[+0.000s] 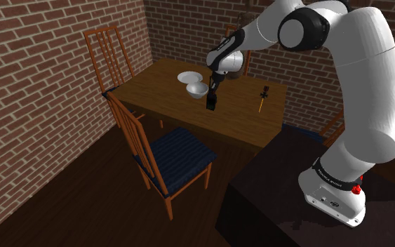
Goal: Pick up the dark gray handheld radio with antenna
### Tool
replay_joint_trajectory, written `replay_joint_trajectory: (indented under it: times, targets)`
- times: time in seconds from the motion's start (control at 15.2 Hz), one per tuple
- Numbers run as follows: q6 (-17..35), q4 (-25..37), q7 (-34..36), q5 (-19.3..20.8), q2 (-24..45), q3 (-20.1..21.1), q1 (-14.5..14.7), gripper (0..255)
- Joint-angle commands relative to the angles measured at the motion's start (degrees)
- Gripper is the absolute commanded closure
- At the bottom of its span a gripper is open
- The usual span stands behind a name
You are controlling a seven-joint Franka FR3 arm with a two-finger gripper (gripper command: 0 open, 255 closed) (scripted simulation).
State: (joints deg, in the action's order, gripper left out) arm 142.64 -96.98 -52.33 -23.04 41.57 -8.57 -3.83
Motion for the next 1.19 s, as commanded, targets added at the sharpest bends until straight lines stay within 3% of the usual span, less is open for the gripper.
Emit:
replay_joint_trajectory:
  times: [0.0, 1.12]
  targets:
    - [0.0, 0.0, 0.0, 0.0, 0.0, 0.0, 0.0, 255]
    - [-6.7, -0.7, 2.6, 2.5, -7.5, -2.0, 1.4, 255]
